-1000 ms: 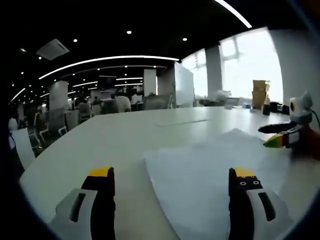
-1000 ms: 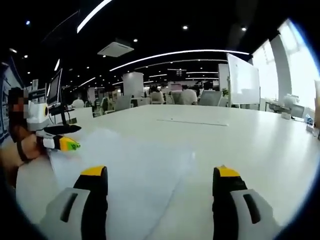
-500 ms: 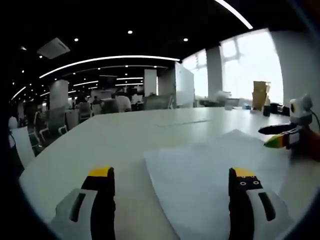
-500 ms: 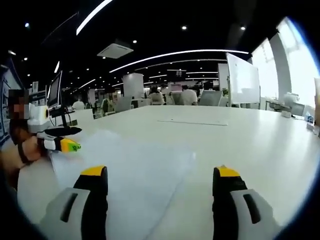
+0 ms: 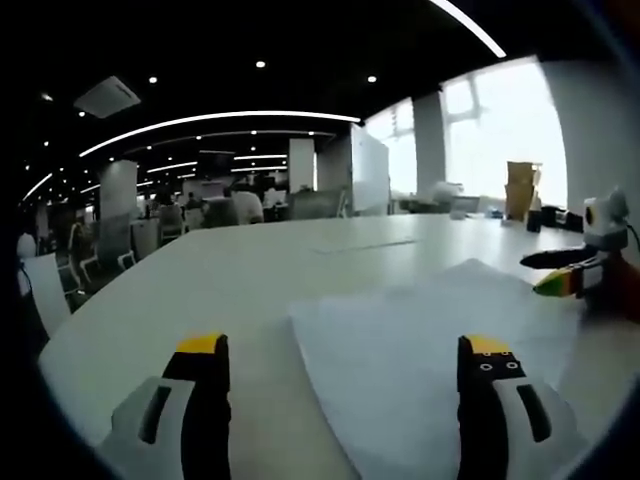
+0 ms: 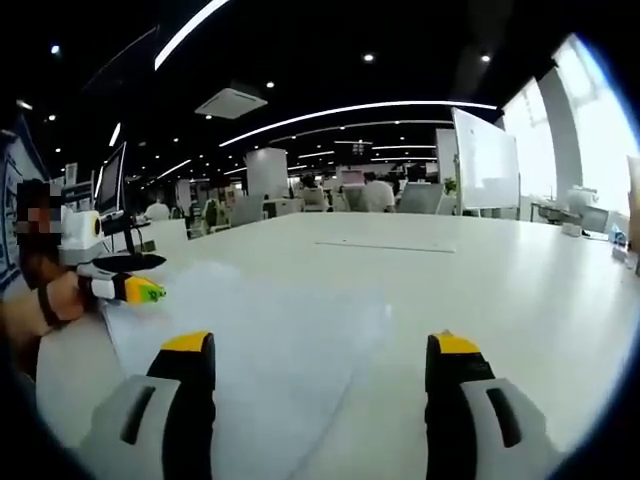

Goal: Organize the stack of printing papers by aligning and flattening the scattered papers on the table

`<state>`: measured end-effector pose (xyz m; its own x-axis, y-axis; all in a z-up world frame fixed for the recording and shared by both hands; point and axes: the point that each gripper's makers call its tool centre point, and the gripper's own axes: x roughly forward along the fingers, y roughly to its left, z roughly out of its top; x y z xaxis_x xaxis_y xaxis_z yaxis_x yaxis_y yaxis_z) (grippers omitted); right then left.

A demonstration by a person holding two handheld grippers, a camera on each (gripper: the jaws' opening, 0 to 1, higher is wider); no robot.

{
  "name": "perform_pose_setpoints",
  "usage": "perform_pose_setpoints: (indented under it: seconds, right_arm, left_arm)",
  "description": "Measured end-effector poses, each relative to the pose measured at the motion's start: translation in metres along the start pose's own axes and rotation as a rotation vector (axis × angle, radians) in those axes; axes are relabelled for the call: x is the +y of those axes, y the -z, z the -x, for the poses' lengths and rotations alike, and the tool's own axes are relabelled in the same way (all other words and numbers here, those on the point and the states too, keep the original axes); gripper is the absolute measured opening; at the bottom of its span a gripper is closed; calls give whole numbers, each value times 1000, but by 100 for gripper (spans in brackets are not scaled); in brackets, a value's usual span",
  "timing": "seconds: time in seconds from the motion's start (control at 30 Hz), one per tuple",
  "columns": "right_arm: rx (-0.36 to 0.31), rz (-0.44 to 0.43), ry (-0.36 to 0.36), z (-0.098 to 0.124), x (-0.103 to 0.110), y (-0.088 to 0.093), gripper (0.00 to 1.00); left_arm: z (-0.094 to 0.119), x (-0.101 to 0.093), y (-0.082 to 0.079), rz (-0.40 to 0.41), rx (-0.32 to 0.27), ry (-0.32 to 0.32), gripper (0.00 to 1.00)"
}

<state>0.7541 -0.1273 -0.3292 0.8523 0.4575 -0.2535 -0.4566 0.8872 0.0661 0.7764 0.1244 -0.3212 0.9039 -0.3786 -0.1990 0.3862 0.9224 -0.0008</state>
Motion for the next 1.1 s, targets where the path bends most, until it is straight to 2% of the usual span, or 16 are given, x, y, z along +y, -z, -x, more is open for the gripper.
perform_pose_setpoints:
  seconds: [0.33, 1.1]
  right_arm:
    - [-2, -9, -3, 0, 1, 0, 82]
    - [3, -14, -13, -1, 2, -1, 82]
  left_arm:
    - [1, 1, 0, 12, -4, 1, 97]
    - [0, 2, 0, -14, 3, -12, 97]
